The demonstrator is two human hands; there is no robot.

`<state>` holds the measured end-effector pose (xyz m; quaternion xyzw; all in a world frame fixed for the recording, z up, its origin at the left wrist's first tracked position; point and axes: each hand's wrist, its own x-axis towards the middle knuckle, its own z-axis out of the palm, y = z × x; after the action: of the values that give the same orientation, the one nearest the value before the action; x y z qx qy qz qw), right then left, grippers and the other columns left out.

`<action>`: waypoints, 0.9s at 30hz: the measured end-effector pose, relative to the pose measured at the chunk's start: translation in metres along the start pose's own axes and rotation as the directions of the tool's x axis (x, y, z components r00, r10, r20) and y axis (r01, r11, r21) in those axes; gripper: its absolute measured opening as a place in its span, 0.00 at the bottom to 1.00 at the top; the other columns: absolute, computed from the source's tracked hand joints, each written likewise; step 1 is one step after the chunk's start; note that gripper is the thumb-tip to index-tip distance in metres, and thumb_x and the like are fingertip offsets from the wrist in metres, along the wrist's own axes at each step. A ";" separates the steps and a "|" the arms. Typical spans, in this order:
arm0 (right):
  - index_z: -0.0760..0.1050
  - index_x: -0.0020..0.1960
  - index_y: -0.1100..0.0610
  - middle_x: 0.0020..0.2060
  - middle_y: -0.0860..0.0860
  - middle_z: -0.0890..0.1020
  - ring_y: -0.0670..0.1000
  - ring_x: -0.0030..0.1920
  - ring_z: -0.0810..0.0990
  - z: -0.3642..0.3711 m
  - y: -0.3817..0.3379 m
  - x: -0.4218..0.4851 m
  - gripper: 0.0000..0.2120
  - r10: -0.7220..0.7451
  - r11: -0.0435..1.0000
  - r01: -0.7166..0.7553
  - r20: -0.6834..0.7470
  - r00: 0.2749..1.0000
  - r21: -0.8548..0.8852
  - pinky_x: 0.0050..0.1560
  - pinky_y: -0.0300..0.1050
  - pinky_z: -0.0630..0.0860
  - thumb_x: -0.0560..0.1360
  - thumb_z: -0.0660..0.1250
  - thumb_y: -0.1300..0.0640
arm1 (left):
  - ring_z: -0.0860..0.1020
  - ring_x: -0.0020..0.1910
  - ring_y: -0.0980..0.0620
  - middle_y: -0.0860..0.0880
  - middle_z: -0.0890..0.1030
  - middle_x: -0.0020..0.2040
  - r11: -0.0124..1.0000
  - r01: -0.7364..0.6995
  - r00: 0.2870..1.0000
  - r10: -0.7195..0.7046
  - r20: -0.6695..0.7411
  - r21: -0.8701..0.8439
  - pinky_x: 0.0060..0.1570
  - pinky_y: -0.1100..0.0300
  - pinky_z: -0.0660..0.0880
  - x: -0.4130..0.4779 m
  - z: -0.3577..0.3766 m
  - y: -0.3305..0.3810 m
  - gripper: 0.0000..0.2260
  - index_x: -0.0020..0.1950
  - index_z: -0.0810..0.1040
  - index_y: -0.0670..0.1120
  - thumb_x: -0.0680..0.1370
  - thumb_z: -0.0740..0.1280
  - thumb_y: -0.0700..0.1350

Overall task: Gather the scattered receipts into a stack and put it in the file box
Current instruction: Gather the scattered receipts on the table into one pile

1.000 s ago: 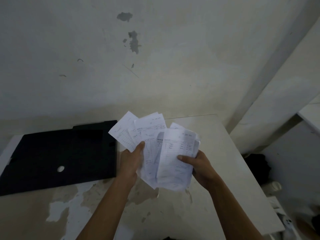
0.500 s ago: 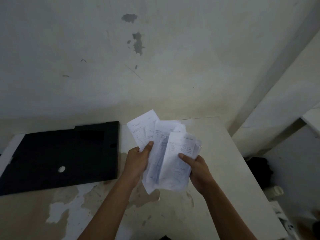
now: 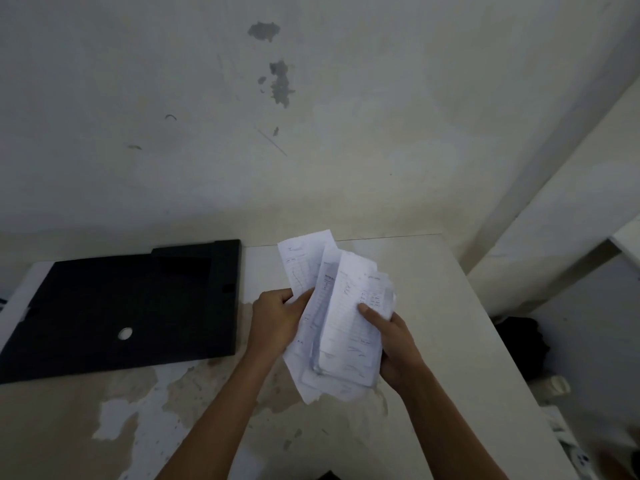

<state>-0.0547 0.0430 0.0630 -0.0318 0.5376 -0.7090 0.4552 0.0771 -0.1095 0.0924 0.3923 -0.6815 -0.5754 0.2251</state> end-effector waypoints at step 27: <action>0.74 0.66 0.62 0.60 0.61 0.82 0.62 0.58 0.83 -0.012 -0.018 0.001 0.20 -0.059 0.989 0.055 0.027 0.998 0.135 0.54 0.61 0.81 0.75 0.70 0.63 | 0.80 0.33 0.54 0.43 0.83 0.35 0.995 0.041 0.966 -0.062 0.252 0.088 0.35 0.64 0.73 0.000 0.004 0.012 0.31 0.37 0.80 0.39 0.70 0.64 0.69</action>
<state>-0.0723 0.0515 0.0714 -0.0274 0.4804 -0.7557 0.4442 0.0710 -0.1071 0.1032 0.3418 -0.7172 -0.5983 0.1043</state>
